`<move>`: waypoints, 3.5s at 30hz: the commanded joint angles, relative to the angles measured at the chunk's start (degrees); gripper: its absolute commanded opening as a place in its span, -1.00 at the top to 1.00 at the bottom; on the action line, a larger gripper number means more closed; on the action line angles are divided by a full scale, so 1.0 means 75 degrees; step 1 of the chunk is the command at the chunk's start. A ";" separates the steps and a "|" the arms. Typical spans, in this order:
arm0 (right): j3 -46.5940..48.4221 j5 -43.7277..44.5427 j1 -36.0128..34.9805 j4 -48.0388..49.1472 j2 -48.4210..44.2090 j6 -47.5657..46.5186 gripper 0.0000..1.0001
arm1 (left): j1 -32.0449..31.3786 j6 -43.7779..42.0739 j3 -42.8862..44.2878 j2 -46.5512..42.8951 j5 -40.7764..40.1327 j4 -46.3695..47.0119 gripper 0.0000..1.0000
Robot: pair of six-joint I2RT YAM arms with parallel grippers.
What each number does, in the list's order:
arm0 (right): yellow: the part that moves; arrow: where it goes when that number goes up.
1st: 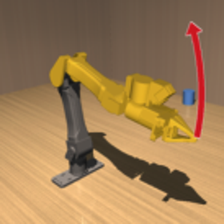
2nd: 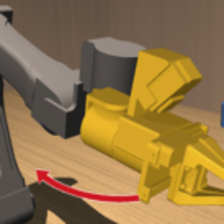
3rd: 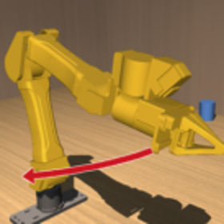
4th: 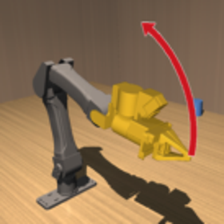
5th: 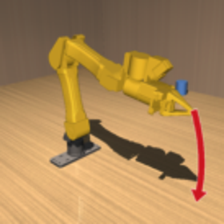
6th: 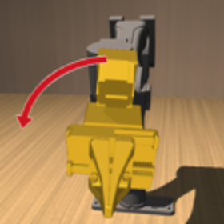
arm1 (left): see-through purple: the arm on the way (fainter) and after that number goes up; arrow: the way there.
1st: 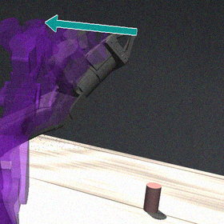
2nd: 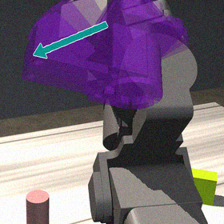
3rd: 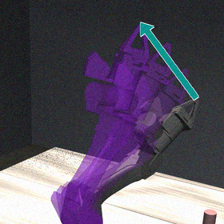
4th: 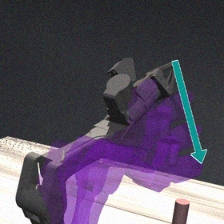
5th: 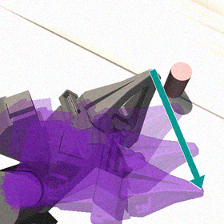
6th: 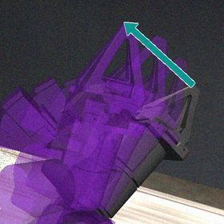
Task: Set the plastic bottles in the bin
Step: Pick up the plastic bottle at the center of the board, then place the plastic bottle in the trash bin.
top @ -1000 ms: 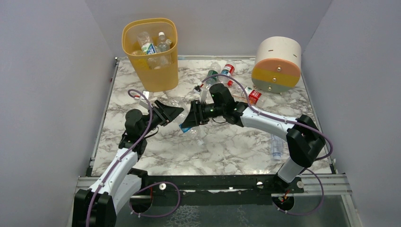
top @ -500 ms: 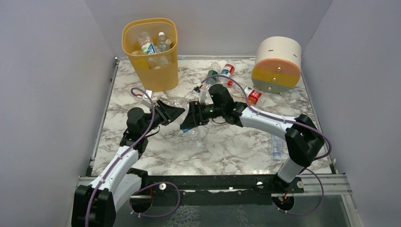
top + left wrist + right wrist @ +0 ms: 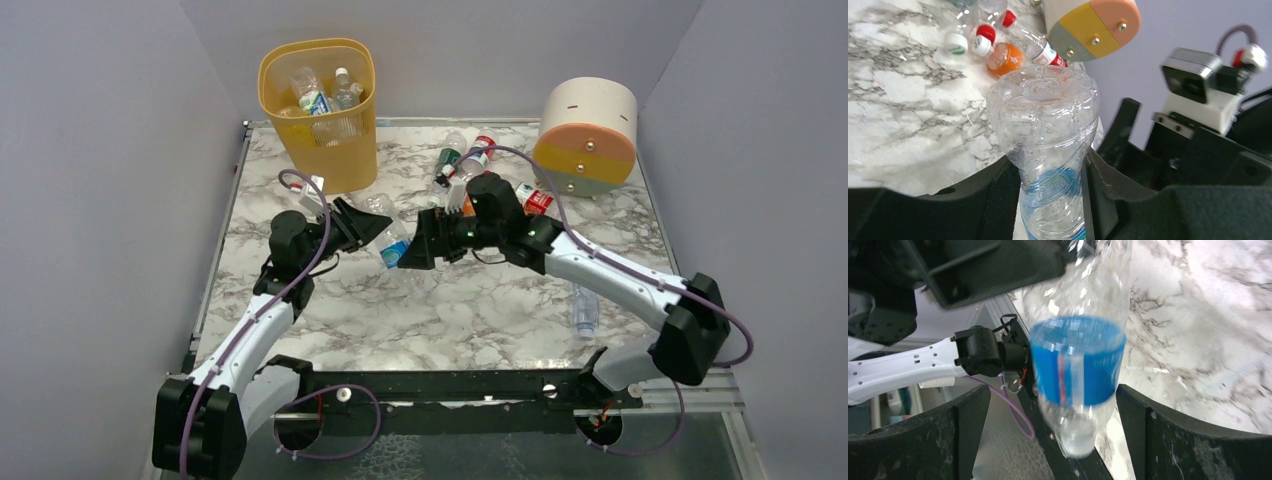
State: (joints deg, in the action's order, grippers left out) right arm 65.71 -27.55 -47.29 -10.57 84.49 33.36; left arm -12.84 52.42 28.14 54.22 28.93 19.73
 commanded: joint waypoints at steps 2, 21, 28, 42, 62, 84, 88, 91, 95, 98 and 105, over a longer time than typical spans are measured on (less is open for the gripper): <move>0.0539 0.2070 -0.0028 -0.1848 -0.1319 -0.0721 -0.99 | 0.0036 -0.0950 0.1090 0.0590 -0.0437 -0.0532 0.50; -0.0393 0.2997 0.0000 -0.2180 -0.2852 -0.0572 -0.99 | 0.1816 -0.0875 0.8217 0.4582 -0.0248 0.0131 0.50; -0.0778 0.2615 0.0000 -0.1824 -0.2881 -0.0392 -0.99 | 0.2589 -0.0839 0.9667 0.5822 -0.0940 0.1205 0.49; -0.1042 0.2271 0.0002 -0.1520 -0.2698 -0.0310 -0.99 | 0.2932 -0.1874 0.9789 0.7404 -0.1509 0.2118 0.49; -0.0708 0.2299 0.0001 -0.1583 -0.2395 -0.0324 -0.99 | 0.2673 -0.2286 1.0160 0.8651 0.1430 -0.0302 -0.06; 0.0786 0.3610 0.0206 -0.2901 -0.1494 -0.0611 -0.99 | 0.2908 -0.2916 1.1321 0.7268 0.0641 -0.2861 -0.99; 0.0859 0.3831 0.0383 -0.3071 -0.1317 -0.0606 -0.99 | 0.2943 -0.2963 1.1527 0.7133 0.0705 -0.3849 -0.99; 0.0806 0.3892 0.0596 -0.3077 -0.1228 -0.0593 -0.99 | 0.2947 -0.2946 1.1077 0.6727 0.0815 -0.4151 -0.99; 0.0667 0.4288 0.1096 -0.3250 -0.1283 -0.0540 -0.99 | 0.2945 -0.2656 0.9645 0.5702 0.1058 -0.3743 -0.99; 0.0270 0.4540 0.1808 -0.3388 -0.1532 -0.0248 -0.99 | 0.2921 -0.2496 0.8518 0.4833 0.1238 -0.3398 -0.99; -0.0538 0.5294 0.3227 -0.4447 -0.1703 0.0984 -0.99 | 0.2851 -0.2355 0.6881 0.3819 0.1824 -0.3080 -0.99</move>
State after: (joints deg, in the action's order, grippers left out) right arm 63.42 6.31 -26.44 -36.69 71.99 34.30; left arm 8.91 33.47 84.71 86.83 38.11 -6.61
